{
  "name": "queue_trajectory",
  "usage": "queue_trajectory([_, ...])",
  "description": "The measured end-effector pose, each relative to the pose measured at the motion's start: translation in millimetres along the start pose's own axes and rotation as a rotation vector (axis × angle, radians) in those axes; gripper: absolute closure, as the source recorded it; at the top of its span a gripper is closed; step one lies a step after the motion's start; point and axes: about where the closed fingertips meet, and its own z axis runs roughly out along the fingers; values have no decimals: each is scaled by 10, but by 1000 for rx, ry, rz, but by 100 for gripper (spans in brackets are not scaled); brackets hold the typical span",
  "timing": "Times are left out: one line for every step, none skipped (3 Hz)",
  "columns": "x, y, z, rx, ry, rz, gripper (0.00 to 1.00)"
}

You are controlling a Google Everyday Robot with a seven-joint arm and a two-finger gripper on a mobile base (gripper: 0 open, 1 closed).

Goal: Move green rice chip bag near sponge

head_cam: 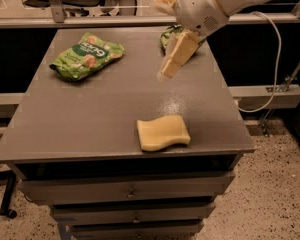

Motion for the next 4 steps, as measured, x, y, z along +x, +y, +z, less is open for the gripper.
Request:
queue_trajectory([-15, -19, 40, -1, -15, -4, 0])
queue_trajectory([-58, -125, 379, 6, -79, -12, 0])
queue_trajectory([-169, -310, 1074, 3, -193, -10, 0])
queue_trajectory([-246, -394, 1644, 5, -241, -1, 0])
